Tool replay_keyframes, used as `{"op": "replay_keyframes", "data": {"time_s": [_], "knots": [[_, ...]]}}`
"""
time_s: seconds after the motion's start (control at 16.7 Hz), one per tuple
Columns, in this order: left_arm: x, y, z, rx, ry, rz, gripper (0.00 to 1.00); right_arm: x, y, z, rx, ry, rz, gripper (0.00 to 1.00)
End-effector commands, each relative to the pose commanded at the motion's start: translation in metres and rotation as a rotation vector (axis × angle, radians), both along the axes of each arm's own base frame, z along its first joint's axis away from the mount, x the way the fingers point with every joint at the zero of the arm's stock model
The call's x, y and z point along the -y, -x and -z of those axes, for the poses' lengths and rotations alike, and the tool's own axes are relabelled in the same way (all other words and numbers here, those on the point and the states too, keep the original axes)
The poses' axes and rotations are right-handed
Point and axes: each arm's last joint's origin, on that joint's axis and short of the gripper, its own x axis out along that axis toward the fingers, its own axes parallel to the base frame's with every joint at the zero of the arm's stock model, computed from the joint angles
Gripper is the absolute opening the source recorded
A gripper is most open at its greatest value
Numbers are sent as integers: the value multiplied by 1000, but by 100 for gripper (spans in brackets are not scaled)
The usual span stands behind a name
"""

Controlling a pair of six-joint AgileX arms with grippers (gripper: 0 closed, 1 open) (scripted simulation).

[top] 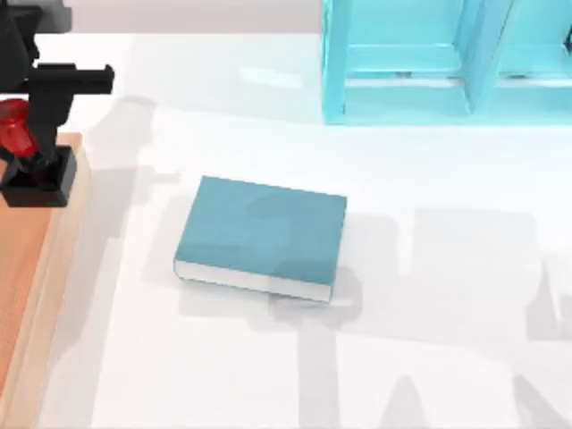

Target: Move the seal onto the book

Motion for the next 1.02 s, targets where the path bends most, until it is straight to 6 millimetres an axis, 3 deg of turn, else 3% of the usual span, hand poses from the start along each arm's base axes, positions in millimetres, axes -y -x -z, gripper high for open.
{"op": "replay_keyframes", "data": {"time_s": [0.18, 0.3, 0.48, 0.78, 0.9, 1.02], "knots": [[0, -2, 2, -4, 1, -2, 0, 0, 0, 0, 0, 0, 0, 100], [13, -9, 7, -7, 2, -3, 0, 0, 0, 0, 0, 0, 0, 100], [60, -29, 28, -11, -1, -7, 0, 0, 0, 0, 0, 0, 0, 100], [165, -40, 76, -4, 1, -2, 0, 0, 0, 0, 0, 0, 0, 100], [189, -37, 87, 1, 4, -2, 0, 0, 0, 0, 0, 0, 0, 100], [194, -37, 89, 3, 4, -2, 0, 0, 0, 0, 0, 0, 0, 100]]}}
